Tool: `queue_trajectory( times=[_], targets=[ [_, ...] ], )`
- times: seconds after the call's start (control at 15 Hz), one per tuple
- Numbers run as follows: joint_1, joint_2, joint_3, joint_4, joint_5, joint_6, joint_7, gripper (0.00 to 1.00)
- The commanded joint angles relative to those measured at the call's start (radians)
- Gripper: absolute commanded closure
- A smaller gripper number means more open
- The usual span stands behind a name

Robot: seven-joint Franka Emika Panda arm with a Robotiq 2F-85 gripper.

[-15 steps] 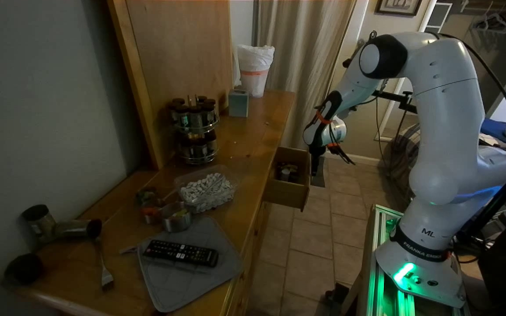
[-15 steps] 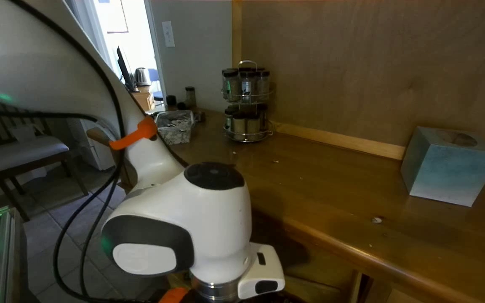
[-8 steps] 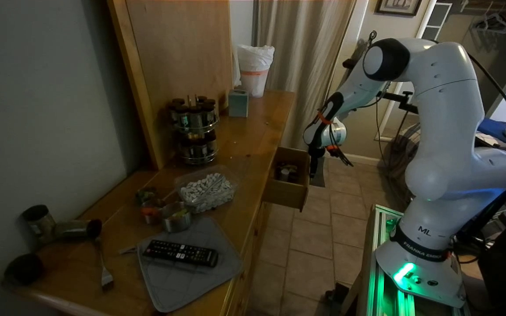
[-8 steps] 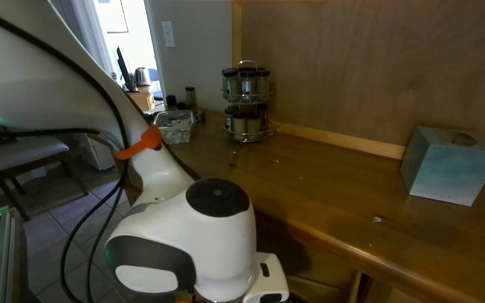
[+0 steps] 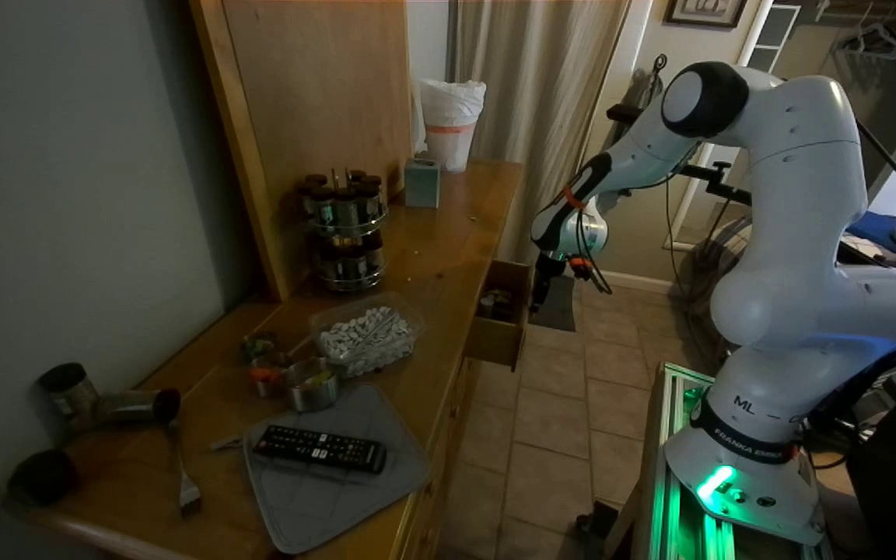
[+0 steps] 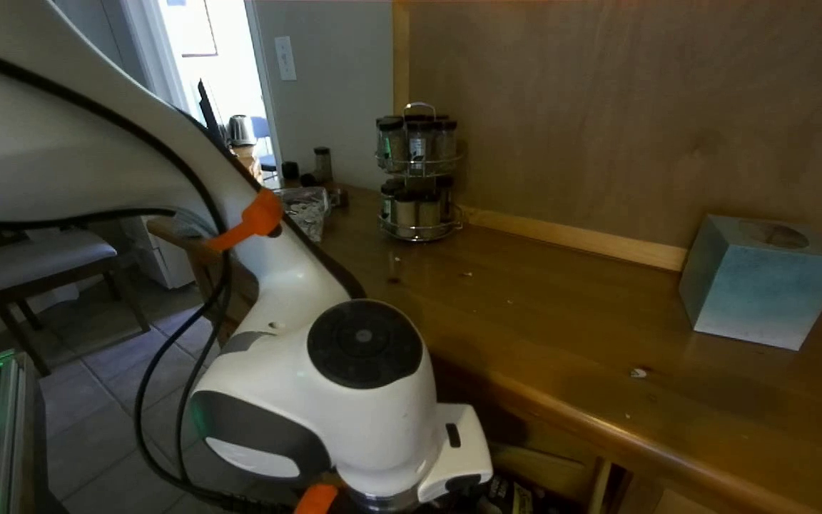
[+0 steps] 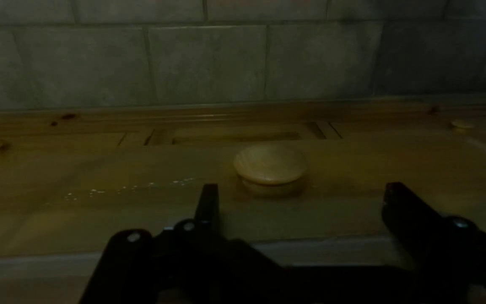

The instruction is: Close the top middle drawer

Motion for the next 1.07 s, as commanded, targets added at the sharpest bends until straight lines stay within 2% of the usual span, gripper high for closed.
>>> queue_trajectory(
  times=[0.0, 0.27, 0.4, 0.73, 1.0],
  targets=[
    [-0.023, 0.050, 0.073, 0.032, 0.060, 0.073, -0.053, 0.00],
    [-0.017, 0.117, 0.113, 0.055, 0.023, 0.235, -0.040, 0.00],
    [-0.047, 0.162, 0.170, 0.076, 0.030, 0.295, -0.006, 0.00],
    [-0.100, 0.258, 0.274, 0.133, -0.012, 0.372, 0.088, 0.00],
    [-0.125, 0.312, 0.321, 0.181, -0.052, 0.378, 0.140, 0.00]
  ],
)
